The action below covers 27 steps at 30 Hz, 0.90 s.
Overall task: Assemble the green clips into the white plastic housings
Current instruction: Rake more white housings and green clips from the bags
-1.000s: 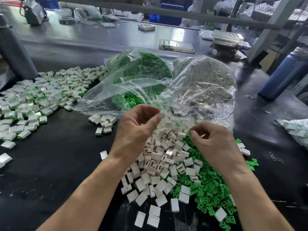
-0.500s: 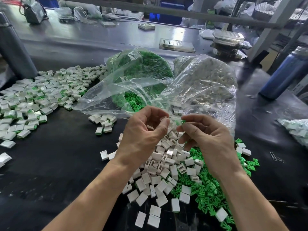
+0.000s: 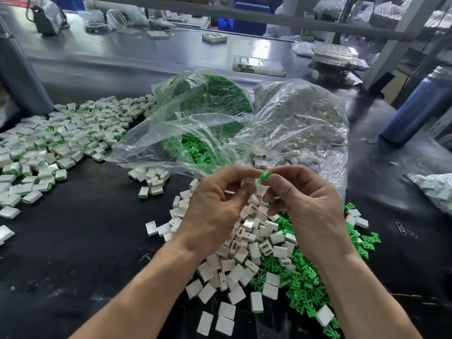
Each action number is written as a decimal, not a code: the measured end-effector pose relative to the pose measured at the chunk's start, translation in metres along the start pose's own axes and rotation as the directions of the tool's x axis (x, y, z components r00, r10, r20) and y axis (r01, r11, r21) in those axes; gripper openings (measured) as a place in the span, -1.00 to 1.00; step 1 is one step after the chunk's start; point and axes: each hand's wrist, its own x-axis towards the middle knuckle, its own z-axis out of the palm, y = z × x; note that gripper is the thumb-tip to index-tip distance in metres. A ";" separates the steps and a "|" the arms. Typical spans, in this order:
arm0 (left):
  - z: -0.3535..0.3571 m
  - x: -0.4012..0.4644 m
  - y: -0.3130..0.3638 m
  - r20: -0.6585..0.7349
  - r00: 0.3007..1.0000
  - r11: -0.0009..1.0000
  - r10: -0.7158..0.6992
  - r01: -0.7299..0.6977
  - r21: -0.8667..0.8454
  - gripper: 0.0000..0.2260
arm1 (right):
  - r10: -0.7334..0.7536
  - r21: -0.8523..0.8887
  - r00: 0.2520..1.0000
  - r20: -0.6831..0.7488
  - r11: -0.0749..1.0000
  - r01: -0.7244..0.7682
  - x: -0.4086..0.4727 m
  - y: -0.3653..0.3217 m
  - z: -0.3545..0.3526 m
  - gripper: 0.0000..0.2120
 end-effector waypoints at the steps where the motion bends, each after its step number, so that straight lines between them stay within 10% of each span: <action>1: 0.001 -0.001 0.000 0.002 1.000 1.000 -0.005 0.005 0.009 -0.77 | -0.003 -0.013 1.000 0.000 1.000 0.003 0.000 0.001 0.000 -0.90; 27: 0.002 -0.002 0.004 -0.027 1.000 0.999 -0.015 0.014 -0.048 -0.91 | -0.036 -0.294 0.999 0.026 0.955 0.042 -0.004 0.006 0.000 -0.86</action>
